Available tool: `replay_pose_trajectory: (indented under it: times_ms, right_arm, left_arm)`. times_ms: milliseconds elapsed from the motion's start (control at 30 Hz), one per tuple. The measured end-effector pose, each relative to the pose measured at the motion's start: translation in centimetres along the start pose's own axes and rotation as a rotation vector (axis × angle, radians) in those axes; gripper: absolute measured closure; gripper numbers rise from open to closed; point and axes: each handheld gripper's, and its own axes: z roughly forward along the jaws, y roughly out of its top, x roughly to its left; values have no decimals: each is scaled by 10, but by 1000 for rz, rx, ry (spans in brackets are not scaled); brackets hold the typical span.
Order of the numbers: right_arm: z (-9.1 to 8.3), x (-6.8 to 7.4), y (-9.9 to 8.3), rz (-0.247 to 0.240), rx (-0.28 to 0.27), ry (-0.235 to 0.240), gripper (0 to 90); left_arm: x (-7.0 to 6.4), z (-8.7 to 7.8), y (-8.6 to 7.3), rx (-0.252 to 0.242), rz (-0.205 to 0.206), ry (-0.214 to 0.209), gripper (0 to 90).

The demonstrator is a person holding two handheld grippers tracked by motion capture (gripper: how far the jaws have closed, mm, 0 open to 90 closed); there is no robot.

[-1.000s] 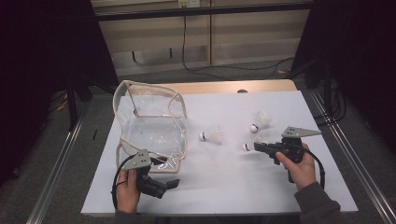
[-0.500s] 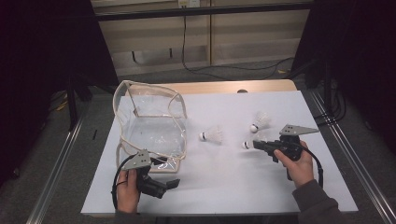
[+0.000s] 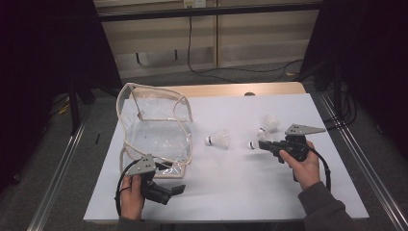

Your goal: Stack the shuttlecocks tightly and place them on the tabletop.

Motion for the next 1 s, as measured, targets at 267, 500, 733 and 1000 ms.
replay_pose_trajectory:
  times_ms: [267,500,733,1000]
  right_arm:
    - [3,-1,6,-3,-7,-1,899]
    - [7,-1,10,0,-11,-13,899]
    - [11,1,14,-4,-13,-16,899]
    - [15,-1,16,16,-17,-18,899]
  left_arm:
    - [0,0,0,0,1,2,46]
    - [0,0,0,-2,3,0,47]
    - [0,0,0,0,3,2,47]
    - [0,0,0,-1,2,2,46]
